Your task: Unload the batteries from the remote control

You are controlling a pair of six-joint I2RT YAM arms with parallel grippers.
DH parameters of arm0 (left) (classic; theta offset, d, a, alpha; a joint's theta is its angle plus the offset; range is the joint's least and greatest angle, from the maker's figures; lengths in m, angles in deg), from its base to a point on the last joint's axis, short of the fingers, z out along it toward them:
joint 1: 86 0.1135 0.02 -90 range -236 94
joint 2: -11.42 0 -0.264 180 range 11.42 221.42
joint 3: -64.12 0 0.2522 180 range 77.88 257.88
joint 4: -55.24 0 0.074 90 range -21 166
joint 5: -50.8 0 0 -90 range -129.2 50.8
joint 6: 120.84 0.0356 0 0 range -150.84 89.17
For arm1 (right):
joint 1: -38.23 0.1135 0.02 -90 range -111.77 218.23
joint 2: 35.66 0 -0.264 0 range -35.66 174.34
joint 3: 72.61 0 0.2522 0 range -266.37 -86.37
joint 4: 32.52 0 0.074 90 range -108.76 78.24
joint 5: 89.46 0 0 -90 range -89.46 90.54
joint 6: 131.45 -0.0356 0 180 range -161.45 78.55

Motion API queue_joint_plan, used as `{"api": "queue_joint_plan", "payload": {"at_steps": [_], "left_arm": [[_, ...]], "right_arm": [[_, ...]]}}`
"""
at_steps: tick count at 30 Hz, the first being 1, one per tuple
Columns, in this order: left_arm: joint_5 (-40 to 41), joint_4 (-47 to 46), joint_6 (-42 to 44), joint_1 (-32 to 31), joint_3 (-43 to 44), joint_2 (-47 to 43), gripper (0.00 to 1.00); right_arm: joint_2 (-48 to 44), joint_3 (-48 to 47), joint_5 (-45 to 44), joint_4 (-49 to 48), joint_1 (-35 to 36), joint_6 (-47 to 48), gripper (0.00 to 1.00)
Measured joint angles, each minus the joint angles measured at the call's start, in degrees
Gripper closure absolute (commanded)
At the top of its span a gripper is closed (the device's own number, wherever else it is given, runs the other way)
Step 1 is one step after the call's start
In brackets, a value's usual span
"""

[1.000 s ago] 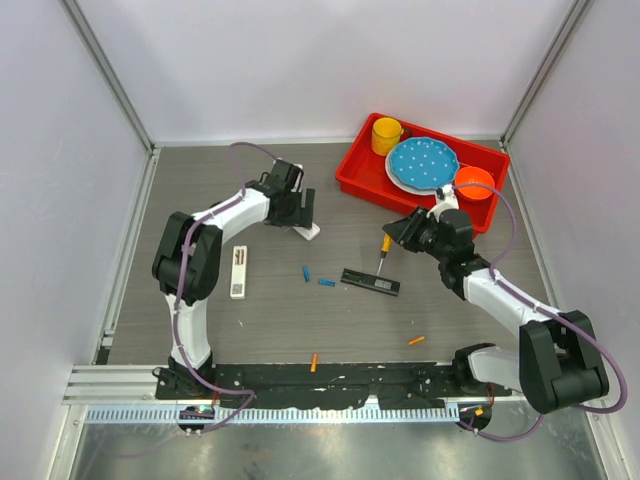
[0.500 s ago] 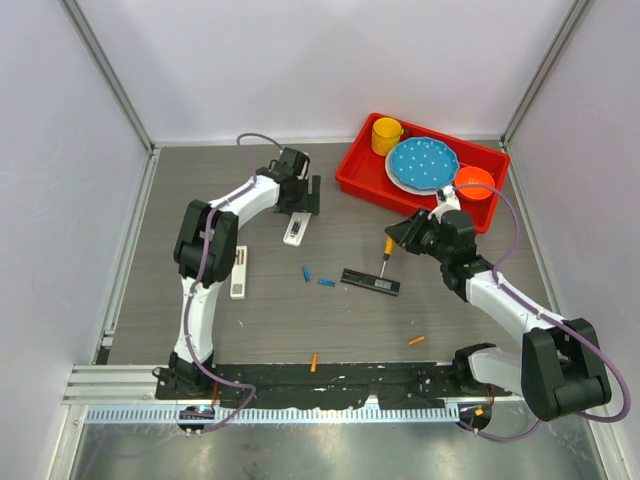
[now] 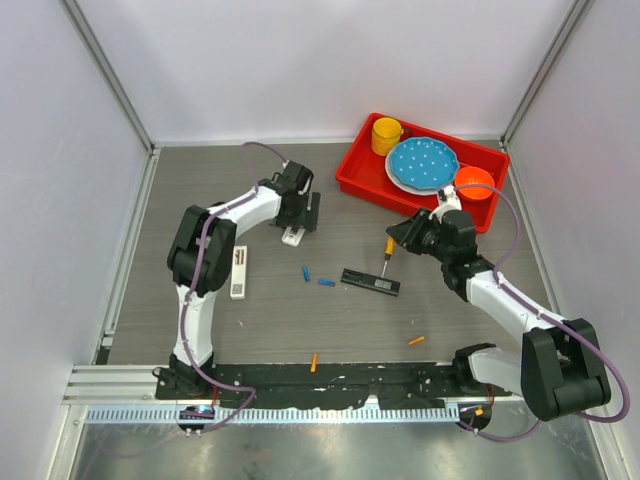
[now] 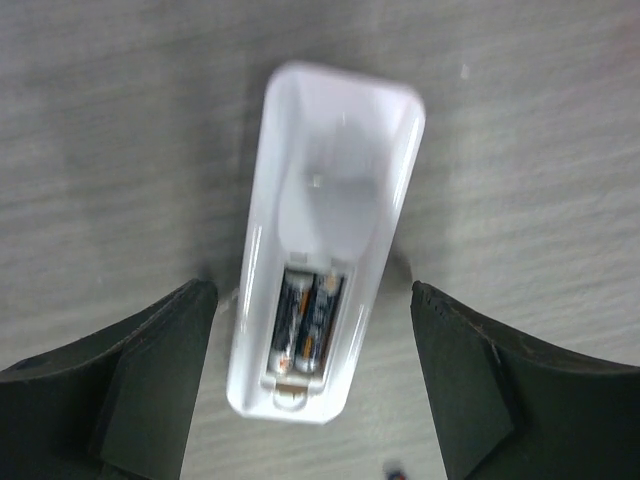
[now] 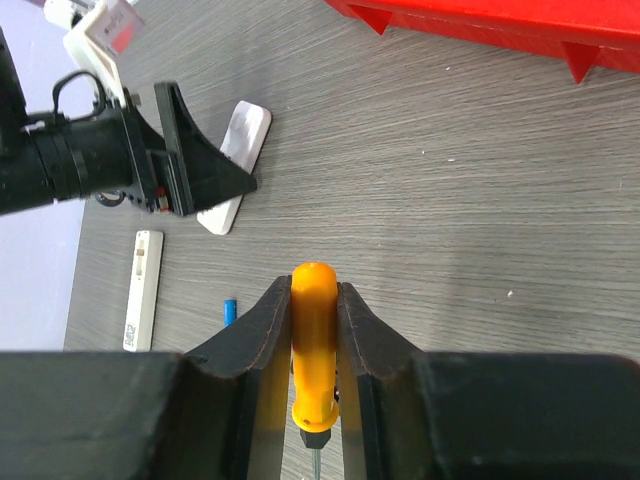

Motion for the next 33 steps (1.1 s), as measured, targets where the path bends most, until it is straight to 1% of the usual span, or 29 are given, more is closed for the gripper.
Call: {"api": "queue_joint_plan", "payload": {"at_steps": [4, 5, 7, 8, 12, 15, 16, 18, 19, 21, 22, 24, 29, 33], "left_arm": [[2.4, -0.8, 0.8, -1.5, -6.4, -3.8, 0.21], [3.0, -1.3, 0.8, -1.8, -8.0, -4.7, 0.25], [3.5, -2.6, 1.0, -2.2, -10.3, -6.0, 0.29], [3.6, -3.1, 0.9, -2.2, -10.8, -6.3, 0.34], [4.2, -4.6, 1.1, -2.1, -12.0, -6.8, 0.41], [4.4, -4.7, 1.4, -2.0, -12.0, -6.8, 0.53], [4.4, -4.7, 1.5, -2.0, -12.0, -6.8, 0.63], [4.4, -4.7, 2.0, -2.1, -12.0, -6.8, 0.71], [4.4, -4.7, 2.3, -2.1, -11.9, -6.8, 0.79], [4.4, -4.8, 2.4, -2.1, -11.9, -6.8, 0.86], [4.4, -4.8, 2.5, -2.1, -11.9, -6.8, 0.94], [4.4, -4.8, 2.6, -2.0, -12.0, -6.8, 1.0], [3.8, -3.8, 2.8, -2.1, -13.2, -8.4, 1.0], [4.0, -1.2, 3.0, -3.1, -14.8, -12.9, 1.0]], "right_arm": [[0.0, 0.0, 0.0, 0.0, 0.0, 0.0, 0.99], [0.0, 0.0, 0.0, -0.1, 0.0, 0.0, 0.99], [0.0, 0.0, 0.0, -0.1, 0.0, 0.0, 0.99], [0.0, 0.0, 0.0, -0.1, 0.0, 0.0, 0.99], [-1.0, 0.3, 0.0, 0.0, 0.0, 0.0, 0.99], [-2.1, 0.5, 0.0, 0.0, 0.0, 0.0, 0.99], [-2.4, 0.5, 0.0, 0.0, 0.0, 0.0, 0.99], [-3.0, 0.7, 0.0, 0.2, 0.0, 0.0, 0.99], [-3.3, 0.7, 0.0, 0.3, 0.0, 0.0, 0.99], [-3.9, 0.7, 0.0, 0.5, 0.0, 0.0, 0.99], [-4.2, 0.7, 0.0, 0.6, 0.0, 0.0, 0.99], [-4.8, 0.7, 0.0, 0.9, 0.0, 0.0, 0.99], [-6.3, 0.8, 0.0, 1.9, 0.0, 0.0, 0.99], [-8.4, 1.1, 0.1, 3.1, 0.0, 0.0, 0.99]]}}
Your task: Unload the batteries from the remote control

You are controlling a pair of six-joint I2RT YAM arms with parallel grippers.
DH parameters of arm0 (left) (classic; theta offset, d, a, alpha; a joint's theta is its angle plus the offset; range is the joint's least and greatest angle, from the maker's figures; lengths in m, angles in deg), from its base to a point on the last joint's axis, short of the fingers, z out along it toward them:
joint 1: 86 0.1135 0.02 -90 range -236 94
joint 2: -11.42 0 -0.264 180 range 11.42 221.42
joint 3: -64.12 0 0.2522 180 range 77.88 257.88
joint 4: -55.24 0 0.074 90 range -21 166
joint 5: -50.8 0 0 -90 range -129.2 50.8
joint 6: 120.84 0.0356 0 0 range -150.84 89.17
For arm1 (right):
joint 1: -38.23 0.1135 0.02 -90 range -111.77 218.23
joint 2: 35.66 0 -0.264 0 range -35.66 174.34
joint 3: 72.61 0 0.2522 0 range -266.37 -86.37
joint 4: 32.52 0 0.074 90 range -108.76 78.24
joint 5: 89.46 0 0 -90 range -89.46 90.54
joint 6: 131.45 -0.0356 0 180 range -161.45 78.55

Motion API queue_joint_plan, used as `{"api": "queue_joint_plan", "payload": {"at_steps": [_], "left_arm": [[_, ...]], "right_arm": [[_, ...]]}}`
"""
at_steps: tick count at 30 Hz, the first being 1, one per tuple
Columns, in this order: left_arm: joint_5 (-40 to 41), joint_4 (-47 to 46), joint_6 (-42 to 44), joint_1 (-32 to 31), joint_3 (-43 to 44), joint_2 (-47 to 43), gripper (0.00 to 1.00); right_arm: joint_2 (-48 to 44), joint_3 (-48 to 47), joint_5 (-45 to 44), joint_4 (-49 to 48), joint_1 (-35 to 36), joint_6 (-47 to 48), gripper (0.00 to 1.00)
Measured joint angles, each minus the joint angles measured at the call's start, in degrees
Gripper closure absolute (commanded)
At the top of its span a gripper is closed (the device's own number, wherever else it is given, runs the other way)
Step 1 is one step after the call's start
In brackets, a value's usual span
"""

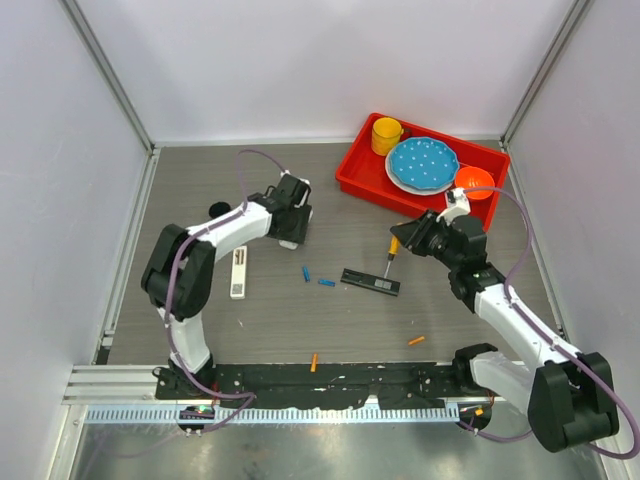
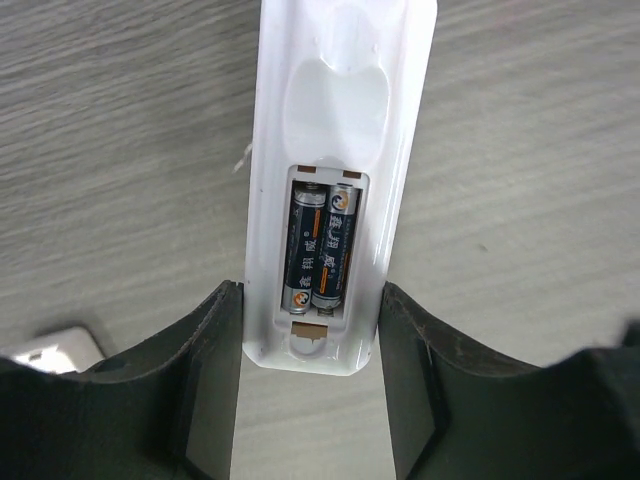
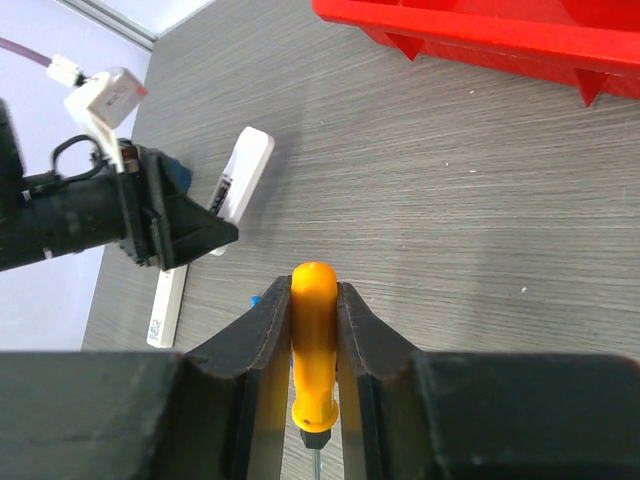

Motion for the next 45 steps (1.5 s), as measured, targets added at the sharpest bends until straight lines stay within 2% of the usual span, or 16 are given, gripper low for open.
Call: {"api": "queue_joint_plan", "payload": {"at_steps": [5, 11, 18, 23, 28, 33, 45], "left_arm": [[1.0, 1.8, 0.5, -4.5, -1.7, -9.3, 1.0], [1.6, 2.1, 0.6, -13.6, -6.7, -19.3, 1.0], [0.6, 1.3, -0.2, -25.8, -16.5, -24.2, 1.0], [-0.7, -1.2, -1.6, -33.8, -21.5, -24.0, 1.0], [-1.6, -5.5, -2.8, -38.3, -21.8, -19.5, 1.0], [-1.6, -7.8, -3.3, -39.2, -21.7, -12.9, 1.0], [0.0, -9.1, -3.5, -37.7, -15.2, -6.9, 1.0]], "right_arm": [[-3.5, 0.5, 0.0, 0.9, 0.0, 0.0, 0.99], [-7.6, 0.7, 0.0, 3.7, 0.0, 0.0, 0.99], [-13.8, 1.0, -0.3, 7.0, 0.0, -0.2, 0.99], [-15.8, 1.0, -0.7, 8.1, 0.0, -0.2, 0.99], [-16.0, 1.8, -0.7, 9.6, 0.0, -0.2, 0.99], [-16.9, 2.5, -1.1, 11.1, 0.0, -0.2, 0.99], [-17.3, 2.5, -1.8, 12.3, 0.0, -0.2, 0.99]]}}
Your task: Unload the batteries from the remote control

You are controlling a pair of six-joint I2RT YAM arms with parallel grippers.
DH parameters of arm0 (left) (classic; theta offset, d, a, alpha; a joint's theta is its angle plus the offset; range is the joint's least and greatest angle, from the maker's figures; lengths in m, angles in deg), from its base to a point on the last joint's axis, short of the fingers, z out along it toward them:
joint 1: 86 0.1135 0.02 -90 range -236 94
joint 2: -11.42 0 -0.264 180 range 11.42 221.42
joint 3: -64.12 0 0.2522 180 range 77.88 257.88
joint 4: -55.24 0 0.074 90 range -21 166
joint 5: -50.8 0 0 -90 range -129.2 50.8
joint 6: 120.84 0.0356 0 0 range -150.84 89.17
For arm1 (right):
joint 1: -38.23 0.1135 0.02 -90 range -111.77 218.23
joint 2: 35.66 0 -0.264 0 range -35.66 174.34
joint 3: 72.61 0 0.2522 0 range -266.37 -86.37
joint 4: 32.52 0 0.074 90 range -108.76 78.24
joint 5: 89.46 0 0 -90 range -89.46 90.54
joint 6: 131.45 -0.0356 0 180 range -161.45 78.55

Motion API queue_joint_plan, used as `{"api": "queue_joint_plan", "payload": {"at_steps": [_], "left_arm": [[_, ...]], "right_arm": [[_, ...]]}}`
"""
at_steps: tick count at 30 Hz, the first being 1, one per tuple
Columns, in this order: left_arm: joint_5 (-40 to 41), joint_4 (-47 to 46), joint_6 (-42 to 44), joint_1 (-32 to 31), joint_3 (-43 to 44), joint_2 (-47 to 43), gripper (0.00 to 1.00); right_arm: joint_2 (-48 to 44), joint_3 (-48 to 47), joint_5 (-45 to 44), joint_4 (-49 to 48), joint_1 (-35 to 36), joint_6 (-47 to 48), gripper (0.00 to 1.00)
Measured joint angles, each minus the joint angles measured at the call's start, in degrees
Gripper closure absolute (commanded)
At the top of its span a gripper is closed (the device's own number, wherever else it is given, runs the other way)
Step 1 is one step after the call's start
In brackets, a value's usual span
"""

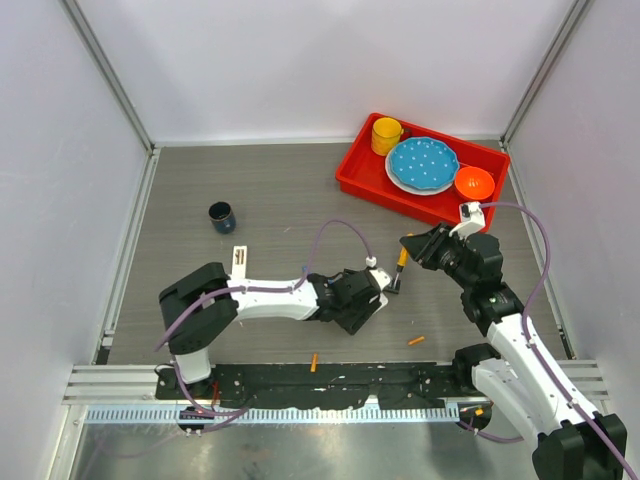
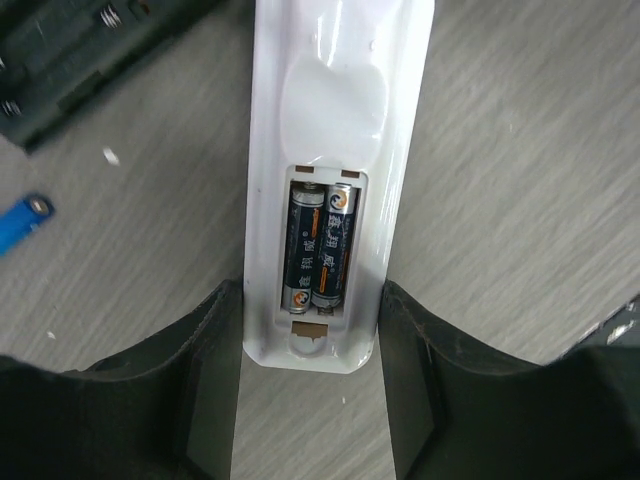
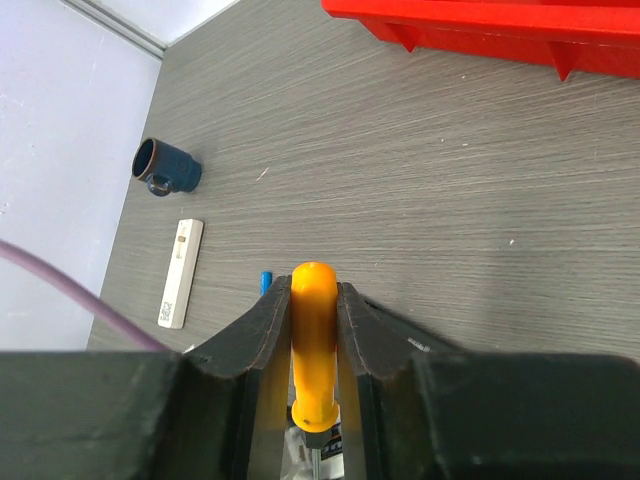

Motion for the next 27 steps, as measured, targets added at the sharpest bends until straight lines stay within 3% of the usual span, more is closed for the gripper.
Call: {"api": "queue_joint_plan", "payload": {"at_steps": [8, 10, 14, 17, 20, 27], "left_arm": [[-2.6, -2.1, 1.0, 4.0, 5.4, 4.5, 0.98], [-3.2, -2.3, 1.5, 4.6, 6.2, 5.2, 0.91], [-4.6, -2.9, 2.0, 5.1, 6.5, 5.4, 0.63], [-4.8, -3.9, 2.5, 5.2, 5.6, 5.1, 0.47], [-4.8, -6.8, 2.7, 5.2, 2.5, 3.2, 0.38], [-5.0, -9.8, 1.7, 5.2, -5.4, -2.7, 0.27]], "right_arm": [[0.3, 0.0, -0.2, 0.4, 0.0, 0.4, 0.99], [0.6, 0.0, -0.3, 0.5, 0.0, 0.6, 0.99], [1.0, 0.0, -0.3, 0.6, 0.0, 0.7, 0.99], [1.2, 0.0, -0.4, 0.8, 0.0, 0.8, 0.99], [1.2, 0.0, -0.4, 0.7, 0.0, 0.8, 0.99], [3.0, 0.1, -0.4, -0.2, 0.0, 0.8, 0.99]]}}
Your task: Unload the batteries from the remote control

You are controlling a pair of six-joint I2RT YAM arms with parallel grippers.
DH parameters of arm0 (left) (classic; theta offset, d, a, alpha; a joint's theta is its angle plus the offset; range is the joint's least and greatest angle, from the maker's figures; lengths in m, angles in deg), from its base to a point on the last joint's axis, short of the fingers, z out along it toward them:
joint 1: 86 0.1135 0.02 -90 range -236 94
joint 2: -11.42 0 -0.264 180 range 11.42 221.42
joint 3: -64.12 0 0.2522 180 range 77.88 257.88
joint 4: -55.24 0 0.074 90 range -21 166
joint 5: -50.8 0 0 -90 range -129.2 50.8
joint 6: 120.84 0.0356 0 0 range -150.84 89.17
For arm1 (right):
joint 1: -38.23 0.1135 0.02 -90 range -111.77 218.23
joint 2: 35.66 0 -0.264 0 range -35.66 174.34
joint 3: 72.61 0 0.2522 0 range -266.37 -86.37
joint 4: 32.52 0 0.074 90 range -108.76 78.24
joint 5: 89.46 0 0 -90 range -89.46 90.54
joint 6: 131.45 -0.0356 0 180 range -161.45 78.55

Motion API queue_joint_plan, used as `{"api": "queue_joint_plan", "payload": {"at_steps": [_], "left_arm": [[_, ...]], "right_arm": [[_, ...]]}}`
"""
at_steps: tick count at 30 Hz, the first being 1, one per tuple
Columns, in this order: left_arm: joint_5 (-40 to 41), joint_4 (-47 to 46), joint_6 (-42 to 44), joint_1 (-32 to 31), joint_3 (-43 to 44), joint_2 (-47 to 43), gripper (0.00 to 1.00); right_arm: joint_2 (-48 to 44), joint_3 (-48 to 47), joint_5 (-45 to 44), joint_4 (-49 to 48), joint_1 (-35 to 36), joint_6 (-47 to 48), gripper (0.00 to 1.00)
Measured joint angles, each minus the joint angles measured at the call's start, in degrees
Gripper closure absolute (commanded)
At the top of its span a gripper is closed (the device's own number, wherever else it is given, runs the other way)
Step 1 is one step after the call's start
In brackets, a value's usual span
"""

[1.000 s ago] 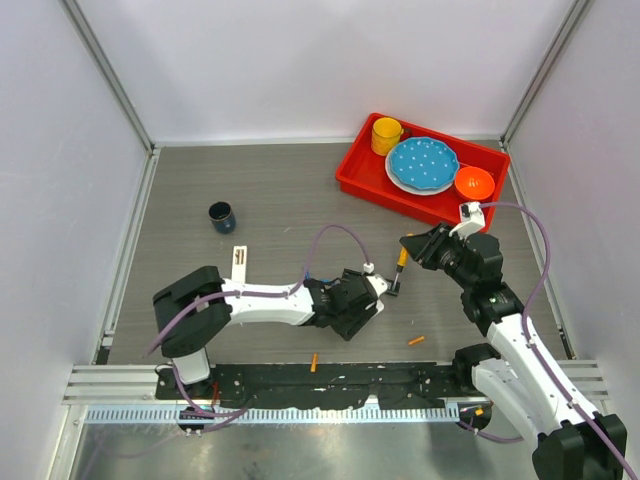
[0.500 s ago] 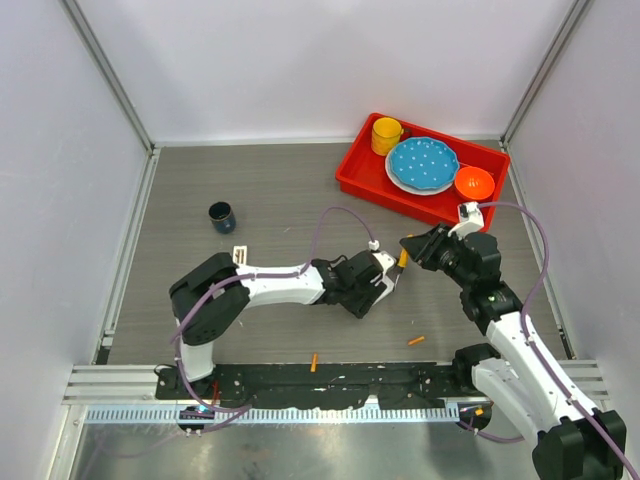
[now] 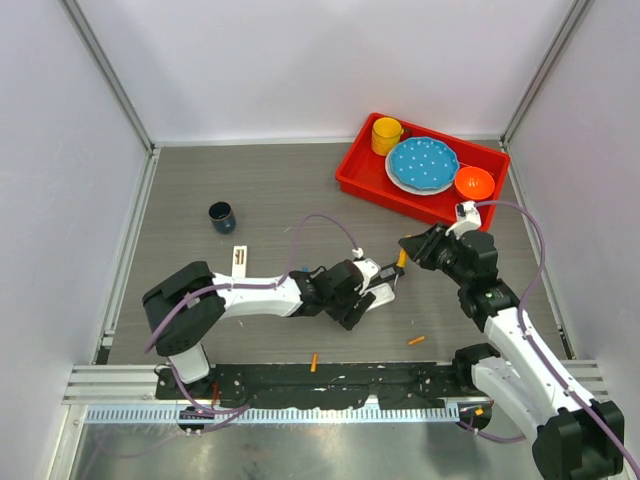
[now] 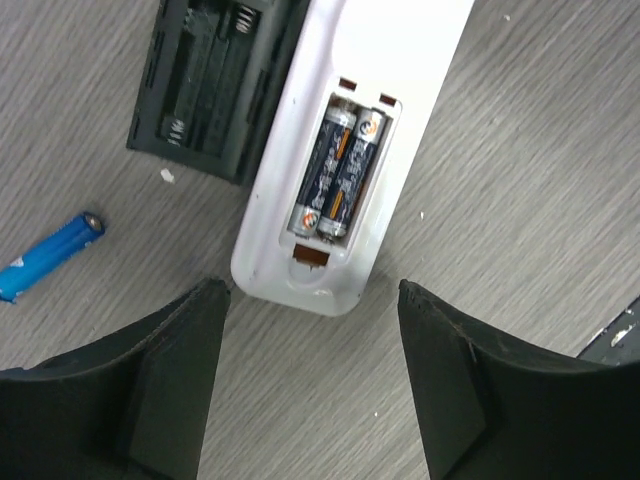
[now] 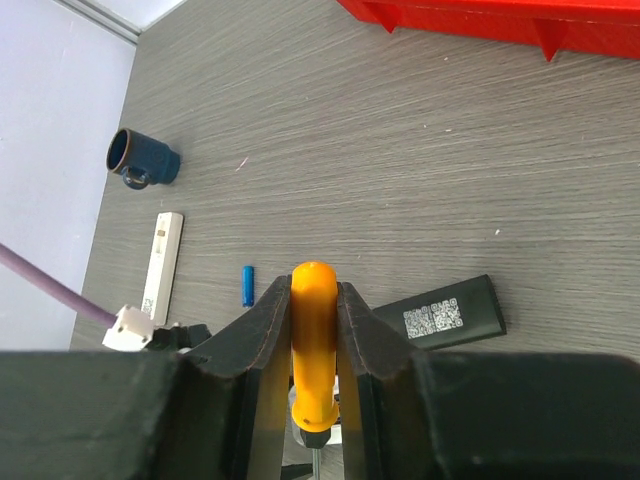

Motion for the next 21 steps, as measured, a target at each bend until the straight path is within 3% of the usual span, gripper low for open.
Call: {"api": "queue_joint_plan", "payload": {"at_steps": [15, 21], "left_arm": [[-1.4, -4.5, 0.1, 0.1, -3.3, -1.7, 0.23], [-1.2, -7.1, 1.1, 0.7, -3.1, -0.6, 0.3]], "right_arm": [[3.9, 0.7, 0.5, -3.8, 0.0, -0.1, 0.99], [4.8, 0.8, 0.7, -4.5, 0.0, -0.2, 0.99]]}}
